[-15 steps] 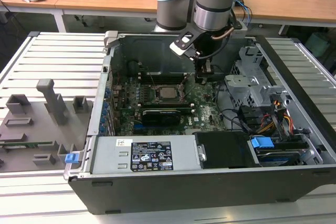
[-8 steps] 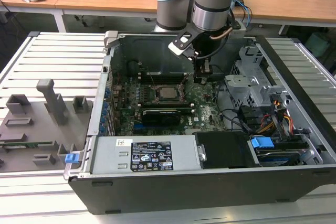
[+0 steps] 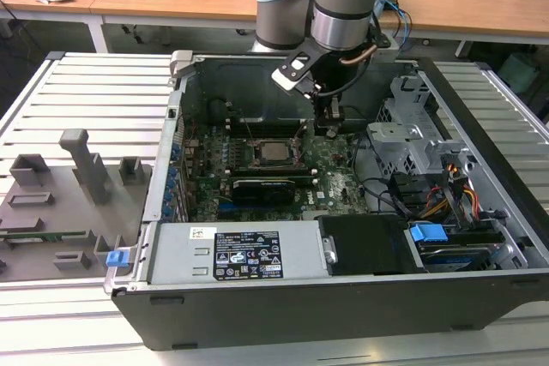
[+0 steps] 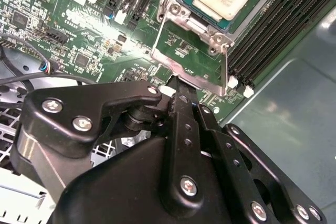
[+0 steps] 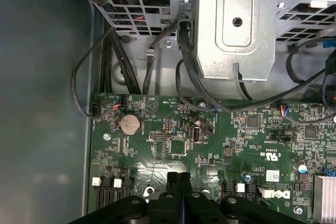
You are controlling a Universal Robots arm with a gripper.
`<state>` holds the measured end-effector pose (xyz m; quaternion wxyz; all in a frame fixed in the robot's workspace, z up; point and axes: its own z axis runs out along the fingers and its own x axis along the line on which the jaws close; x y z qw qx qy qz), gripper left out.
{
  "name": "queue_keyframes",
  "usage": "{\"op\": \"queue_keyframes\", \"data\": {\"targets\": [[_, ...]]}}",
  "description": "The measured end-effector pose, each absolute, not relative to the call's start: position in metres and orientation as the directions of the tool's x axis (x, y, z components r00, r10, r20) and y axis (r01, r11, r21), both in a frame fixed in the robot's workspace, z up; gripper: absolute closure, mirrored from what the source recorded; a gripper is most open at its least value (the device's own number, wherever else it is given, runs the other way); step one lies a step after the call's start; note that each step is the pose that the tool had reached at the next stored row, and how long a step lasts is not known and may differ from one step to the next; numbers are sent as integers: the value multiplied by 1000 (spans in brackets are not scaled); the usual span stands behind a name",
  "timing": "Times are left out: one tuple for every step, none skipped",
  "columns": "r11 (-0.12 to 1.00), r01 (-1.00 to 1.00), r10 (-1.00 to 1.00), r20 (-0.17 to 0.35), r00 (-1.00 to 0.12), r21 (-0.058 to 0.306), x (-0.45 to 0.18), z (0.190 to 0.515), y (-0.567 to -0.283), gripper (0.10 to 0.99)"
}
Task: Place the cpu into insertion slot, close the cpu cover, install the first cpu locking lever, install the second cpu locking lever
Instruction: 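Close the cpu cover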
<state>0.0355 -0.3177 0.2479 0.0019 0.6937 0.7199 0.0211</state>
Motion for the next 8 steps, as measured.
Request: {"op": "queue_keyframes", "data": {"targets": [[37, 999, 999, 27, -38, 33, 35, 248, -318, 976], [37, 999, 999, 26, -38, 33, 34, 248, -318, 976], [37, 999, 999, 26, -38, 33, 34, 248, -318, 976], [37, 999, 999, 26, -38, 33, 33, 248, -318, 976], [37, 999, 999, 26, -38, 33, 33, 248, -318, 976], [37, 999, 999, 26, -37, 33, 32, 248, -318, 976], [37, 999, 999, 27, -38, 33, 32, 248, -318, 976], [37, 999, 999, 27, -38, 33, 31, 248, -318, 976]]}}
